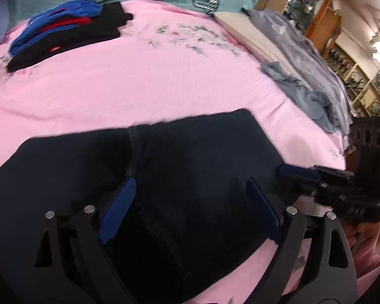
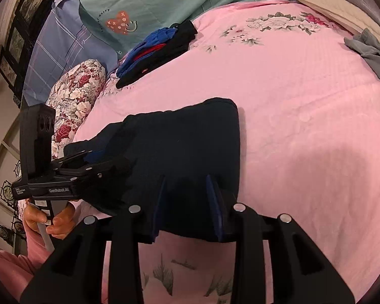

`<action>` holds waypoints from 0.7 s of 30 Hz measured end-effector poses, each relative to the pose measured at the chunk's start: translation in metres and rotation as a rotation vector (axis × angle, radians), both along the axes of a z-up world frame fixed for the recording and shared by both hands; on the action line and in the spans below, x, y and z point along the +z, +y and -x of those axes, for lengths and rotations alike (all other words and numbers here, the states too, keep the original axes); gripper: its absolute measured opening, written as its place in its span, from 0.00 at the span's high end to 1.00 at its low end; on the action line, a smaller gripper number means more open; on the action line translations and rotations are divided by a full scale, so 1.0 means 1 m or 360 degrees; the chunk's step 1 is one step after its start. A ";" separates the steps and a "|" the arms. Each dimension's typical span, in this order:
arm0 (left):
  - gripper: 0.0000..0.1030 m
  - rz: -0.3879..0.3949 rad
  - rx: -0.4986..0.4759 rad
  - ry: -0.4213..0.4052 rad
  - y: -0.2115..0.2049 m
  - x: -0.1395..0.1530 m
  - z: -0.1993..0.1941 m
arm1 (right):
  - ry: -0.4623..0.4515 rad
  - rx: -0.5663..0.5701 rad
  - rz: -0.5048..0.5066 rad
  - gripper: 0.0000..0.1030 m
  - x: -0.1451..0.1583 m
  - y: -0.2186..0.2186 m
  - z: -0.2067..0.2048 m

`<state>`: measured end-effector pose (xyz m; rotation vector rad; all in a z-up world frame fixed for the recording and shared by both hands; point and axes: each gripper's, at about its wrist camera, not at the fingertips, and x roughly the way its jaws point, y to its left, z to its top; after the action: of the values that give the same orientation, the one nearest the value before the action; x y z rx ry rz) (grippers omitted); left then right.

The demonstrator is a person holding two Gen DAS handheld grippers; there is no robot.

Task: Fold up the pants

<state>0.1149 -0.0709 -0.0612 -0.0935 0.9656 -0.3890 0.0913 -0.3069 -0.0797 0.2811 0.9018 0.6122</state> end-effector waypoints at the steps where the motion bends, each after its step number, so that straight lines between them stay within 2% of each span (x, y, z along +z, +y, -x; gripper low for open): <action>1: 0.12 -0.0052 0.0060 0.0021 0.010 -0.005 0.003 | 0.0001 -0.0001 0.0002 0.67 0.000 0.000 0.000; 2: 0.12 -0.0039 0.0102 0.0029 0.018 -0.007 0.003 | 0.0001 0.0001 0.0007 0.67 0.001 0.001 -0.001; 4: 0.12 0.0075 0.0133 0.0016 0.029 0.002 0.011 | -0.0001 0.0009 0.0036 0.66 0.002 0.003 -0.001; 7: 0.12 0.0146 0.0091 -0.0130 0.024 0.025 0.027 | -0.0009 0.0014 0.0061 0.66 0.003 0.005 0.000; 9: 0.12 0.0079 0.0043 -0.0218 0.012 0.032 0.034 | -0.0012 0.0008 0.0053 0.66 0.003 0.005 0.001; 10: 0.12 -0.0009 0.0041 -0.0238 0.005 0.031 0.034 | -0.0015 0.0006 0.0048 0.65 0.002 0.004 0.001; 11: 0.12 -0.0158 0.0071 -0.0208 -0.003 0.022 0.030 | -0.0020 0.0005 0.0041 0.65 0.002 0.004 0.002; 13: 0.13 -0.0363 0.0149 -0.0080 -0.004 -0.006 0.020 | -0.0019 -0.0001 0.0024 0.65 0.000 0.003 0.002; 16: 0.13 -0.0205 0.0187 -0.0018 0.018 -0.008 0.022 | -0.0037 0.0008 0.0042 0.65 0.001 0.004 0.003; 18: 0.13 -0.0265 0.0246 -0.0045 0.030 -0.004 0.028 | -0.0035 0.0019 0.0056 0.65 0.002 0.006 0.002; 21: 0.13 -0.0214 0.0251 -0.0023 0.046 -0.002 0.039 | -0.0031 0.0029 0.0066 0.63 0.003 0.007 0.001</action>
<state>0.0756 -0.0250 -0.0635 -0.0440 0.9604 -0.1788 0.0898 -0.2999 -0.0766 0.2294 0.8980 0.6114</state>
